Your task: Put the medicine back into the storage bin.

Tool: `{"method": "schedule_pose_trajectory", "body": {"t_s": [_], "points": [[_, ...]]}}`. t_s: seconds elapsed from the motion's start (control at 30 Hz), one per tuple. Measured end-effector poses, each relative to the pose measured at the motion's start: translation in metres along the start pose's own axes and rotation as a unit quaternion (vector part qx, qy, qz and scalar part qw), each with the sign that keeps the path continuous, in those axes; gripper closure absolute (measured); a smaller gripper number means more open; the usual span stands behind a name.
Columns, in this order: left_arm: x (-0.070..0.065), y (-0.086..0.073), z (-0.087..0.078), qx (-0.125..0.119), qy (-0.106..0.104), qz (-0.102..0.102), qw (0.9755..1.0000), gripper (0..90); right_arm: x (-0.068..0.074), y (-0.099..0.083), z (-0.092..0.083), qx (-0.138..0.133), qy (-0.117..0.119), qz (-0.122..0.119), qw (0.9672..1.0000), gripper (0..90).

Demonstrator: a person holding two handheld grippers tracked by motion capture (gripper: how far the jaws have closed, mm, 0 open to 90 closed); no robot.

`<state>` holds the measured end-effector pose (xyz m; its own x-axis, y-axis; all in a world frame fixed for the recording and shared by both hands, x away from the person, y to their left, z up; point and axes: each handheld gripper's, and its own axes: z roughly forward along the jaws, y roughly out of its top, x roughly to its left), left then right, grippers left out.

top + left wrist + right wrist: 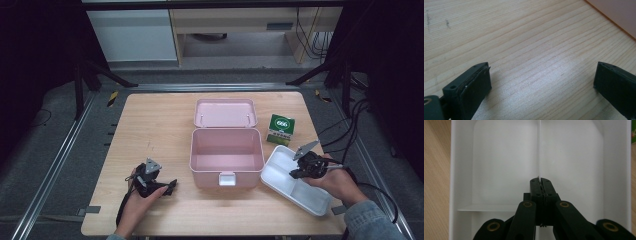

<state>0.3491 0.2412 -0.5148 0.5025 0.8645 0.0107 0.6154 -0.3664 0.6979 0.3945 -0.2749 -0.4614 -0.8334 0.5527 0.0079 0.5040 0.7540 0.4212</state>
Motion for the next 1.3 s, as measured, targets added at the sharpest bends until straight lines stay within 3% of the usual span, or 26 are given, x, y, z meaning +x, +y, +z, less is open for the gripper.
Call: {"method": "schedule_pose_trajectory", "body": {"t_s": [0.13, 0.23, 0.4, 0.53, 0.57, 0.6, 0.8, 0.83, 0.93, 1.03, 1.3], "points": [[0.0, 0.0, 0.0, 0.0, 0.0, 0.0, 1.0, 0.2, 0.0, -0.001, 0.004, -0.001, 0.001, 0.002, 1.0, 89.6], [0.0, 0.0, 0.0, 0.0, 0.0, 0.0, 1.0, 0.2, -0.004, 0.001, -0.004, -0.033, -0.001, 0.011, 0.9994, 75.1], [0.0, 0.0, 0.0, 0.0, 0.0, 0.0, 1.0, 0.2, -0.014, 0.015, -0.023, -0.054, -0.025, 0.021, 0.998, 58.9], [0.0, 0.0, 0.0, 0.0, 0.0, 0.0, 1.0, 0.2, -0.028, 0.031, -0.033, -0.077, -0.046, 0.031, 0.9955, 43.2], [0.0, 0.0, 0.0, 0.0, 0.0, 0.0, 1.0, 0.2, -0.032, 0.034, -0.034, -0.082, -0.054, 0.034, 0.9946, 43.2], [0.0, 0.0, 0.0, 0.0, 0.0, -0.001, 1.0, 0.2, -0.037, 0.039, -0.034, -0.084, -0.06, 0.037, 0.994, 36.2], [0.0, 0.0, 0.0, 0.0, 0.0, 0.0, 1.0, 0.2, -0.059, 0.056, -0.033, -0.094, -0.074, 0.046, 0.9918, 24.3], [0.0, 0.0, 0.0, 0.0, 0.001, -0.001, 1.0, 0.1, -0.07, 0.063, -0.031, -0.096, -0.08, 0.051, 0.9909, 19.5], [0.0, 0.0, 0.0, 0.001, 0.001, -0.002, 1.0, 0.1, -0.081, 0.071, -0.027, -0.099, -0.081, 0.049, 0.9905, 15.8], [-0.001, 0.0, 0.0, 0.001, 0.002, -0.003, 1.0, 0.1, -0.091, 0.077, -0.02, -0.088, -0.076, 0.037, 0.9925, 12.6], [-0.001, 0.0, 0.0, 0.001, 0.002, -0.003, 1.0, 0.1, -0.108, 0.092, -0.006, -0.064, -0.077, 0.022, 0.9947, 12.7]]}}
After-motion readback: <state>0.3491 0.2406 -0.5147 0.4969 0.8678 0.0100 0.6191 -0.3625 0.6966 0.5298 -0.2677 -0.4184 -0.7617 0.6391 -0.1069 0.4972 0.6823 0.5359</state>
